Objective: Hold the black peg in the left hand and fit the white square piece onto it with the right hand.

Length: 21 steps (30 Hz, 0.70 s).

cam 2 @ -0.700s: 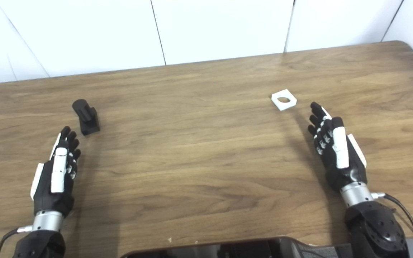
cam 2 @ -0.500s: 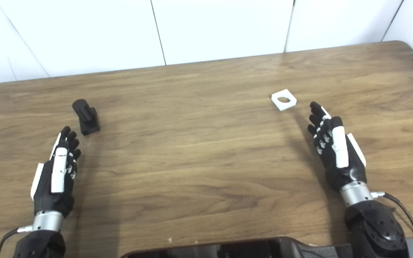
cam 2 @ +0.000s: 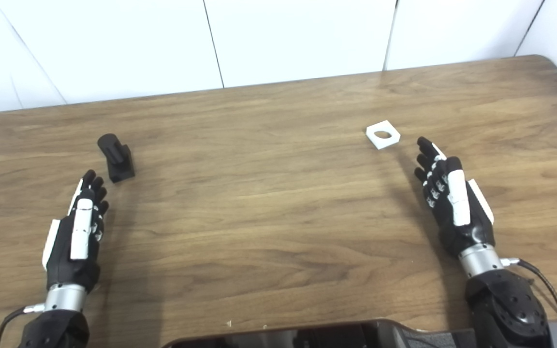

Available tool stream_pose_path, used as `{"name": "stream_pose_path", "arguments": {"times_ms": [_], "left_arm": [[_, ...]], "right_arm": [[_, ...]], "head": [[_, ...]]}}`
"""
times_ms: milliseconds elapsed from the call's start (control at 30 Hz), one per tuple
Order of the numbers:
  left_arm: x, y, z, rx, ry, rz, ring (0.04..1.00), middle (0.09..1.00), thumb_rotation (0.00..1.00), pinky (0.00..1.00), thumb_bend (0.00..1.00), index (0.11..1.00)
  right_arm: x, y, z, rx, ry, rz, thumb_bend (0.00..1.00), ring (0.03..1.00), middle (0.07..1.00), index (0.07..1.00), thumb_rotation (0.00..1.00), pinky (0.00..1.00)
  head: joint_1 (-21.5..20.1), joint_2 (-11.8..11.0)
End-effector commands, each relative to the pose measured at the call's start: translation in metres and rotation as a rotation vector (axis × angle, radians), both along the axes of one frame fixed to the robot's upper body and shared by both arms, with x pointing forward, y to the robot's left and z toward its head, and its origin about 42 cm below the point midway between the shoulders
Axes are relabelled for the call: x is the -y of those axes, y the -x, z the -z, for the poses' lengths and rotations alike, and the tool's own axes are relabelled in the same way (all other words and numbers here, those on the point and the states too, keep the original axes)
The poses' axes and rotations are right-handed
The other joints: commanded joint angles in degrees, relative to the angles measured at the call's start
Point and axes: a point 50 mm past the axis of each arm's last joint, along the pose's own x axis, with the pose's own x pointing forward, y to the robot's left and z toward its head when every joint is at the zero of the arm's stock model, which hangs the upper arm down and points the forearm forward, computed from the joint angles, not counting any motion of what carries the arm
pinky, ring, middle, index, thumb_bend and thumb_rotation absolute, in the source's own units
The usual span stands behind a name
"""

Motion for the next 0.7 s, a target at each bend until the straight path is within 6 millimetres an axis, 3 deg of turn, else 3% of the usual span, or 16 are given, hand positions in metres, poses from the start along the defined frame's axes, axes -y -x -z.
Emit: {"name": "stream_pose_path", "arguments": {"times_ms": [0,100,233,467,667], "left_arm": [[0.006,0.0,-0.012,0.053,-0.024,-0.014,1.0,1.0,0.84,1.0,0.46,0.984],[0.007,-0.003,-0.015,0.04,-0.122,-0.038,1.0,1.0,0.86,1.0,0.51,0.967],[0.008,-0.005,-0.022,0.016,-0.355,-0.114,0.946,0.958,0.81,0.91,0.5,0.925],[0.016,-0.013,-0.033,-0.024,-0.482,-0.207,0.949,0.956,0.57,0.92,0.51,0.911],[0.019,-0.026,-0.034,-0.075,-0.538,-0.268,0.944,0.952,0.45,0.89,0.59,0.907]], "right_arm": [[0.0,-0.002,0.002,0.002,-0.012,-0.002,0.61,1.0,0.99,0.933,0.97,1.0],[0.001,-0.002,0.003,0.003,-0.01,0.0,0.63,1.0,0.989,0.926,0.96,1.0],[0.001,-0.001,0.005,-0.003,0.007,-0.006,0.64,1.0,0.999,0.929,0.97,1.0],[0.001,0.0,0.011,-0.009,0.0,-0.017,0.64,1.0,1.0,0.944,0.98,1.0],[0.002,0.001,0.015,-0.018,-0.014,-0.004,0.66,1.0,0.996,0.924,0.95,0.99]], "head": [[0.1,0.0],[0.7,-0.2],[1.4,-0.7],[1.8,-1.0],[2.2,-1.7]]}}
